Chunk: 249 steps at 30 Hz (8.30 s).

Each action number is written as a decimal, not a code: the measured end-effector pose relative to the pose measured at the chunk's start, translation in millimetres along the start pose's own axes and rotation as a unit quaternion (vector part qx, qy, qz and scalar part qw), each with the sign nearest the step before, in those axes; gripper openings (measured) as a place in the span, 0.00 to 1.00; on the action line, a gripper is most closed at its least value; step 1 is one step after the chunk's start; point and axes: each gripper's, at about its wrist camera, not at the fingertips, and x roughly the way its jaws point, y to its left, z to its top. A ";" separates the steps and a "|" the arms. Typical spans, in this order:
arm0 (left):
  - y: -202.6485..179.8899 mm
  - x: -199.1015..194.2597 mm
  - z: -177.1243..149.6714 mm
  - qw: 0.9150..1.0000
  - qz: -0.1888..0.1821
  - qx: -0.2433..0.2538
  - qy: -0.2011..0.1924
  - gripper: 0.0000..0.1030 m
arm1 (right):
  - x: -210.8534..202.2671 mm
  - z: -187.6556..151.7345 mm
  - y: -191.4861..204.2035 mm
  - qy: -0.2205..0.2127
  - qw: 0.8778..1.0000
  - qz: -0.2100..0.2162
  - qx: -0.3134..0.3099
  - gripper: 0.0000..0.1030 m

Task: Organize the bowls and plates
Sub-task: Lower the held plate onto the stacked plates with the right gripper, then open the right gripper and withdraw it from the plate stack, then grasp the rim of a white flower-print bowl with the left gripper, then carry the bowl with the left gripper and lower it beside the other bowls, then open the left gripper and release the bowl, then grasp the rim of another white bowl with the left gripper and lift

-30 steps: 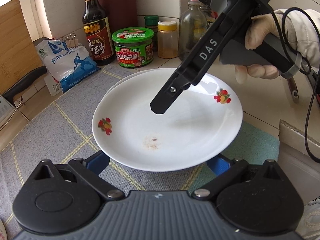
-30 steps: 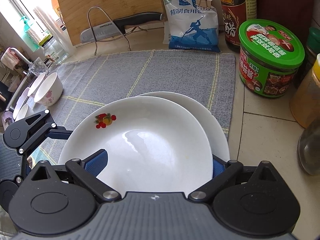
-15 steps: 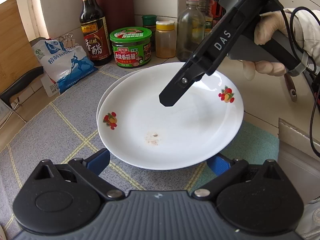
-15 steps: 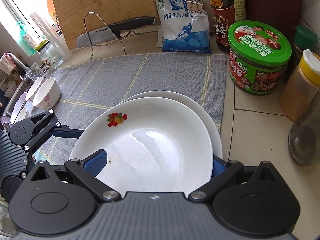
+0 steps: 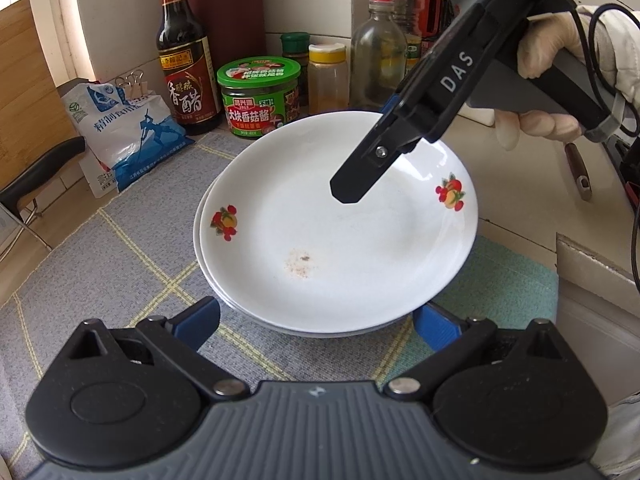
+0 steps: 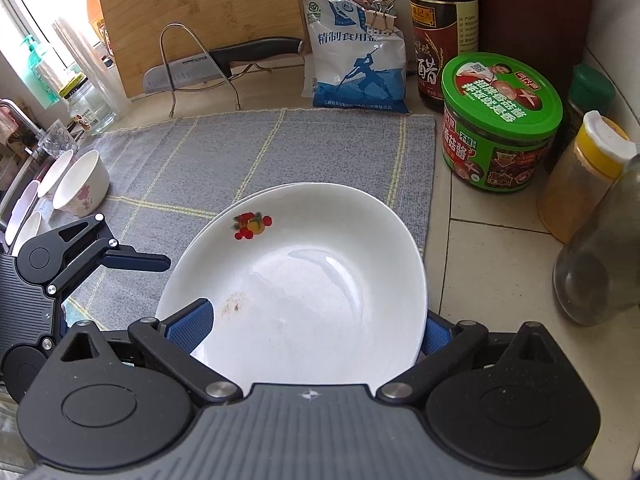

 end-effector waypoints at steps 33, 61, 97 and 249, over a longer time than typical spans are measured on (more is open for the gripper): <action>14.0 -66.7 -23.0 0.990 0.097 -0.091 -0.043 0.99 | -25.8 -33.0 78.5 -0.147 0.978 -0.134 -0.055 1.00; 86.0 -168.8 -131.1 0.965 0.197 -0.176 -0.006 0.99 | 44.4 -51.9 237.1 -0.110 0.977 -0.060 -0.172 1.00; 223.5 -229.9 -239.3 0.960 0.151 -0.234 0.038 0.67 | 130.5 -23.8 454.4 -0.109 0.947 0.031 -0.301 0.90; 278.2 -127.5 -134.2 0.984 0.099 -0.137 0.053 0.69 | 140.6 65.7 365.5 -0.086 0.964 -0.024 -0.249 1.00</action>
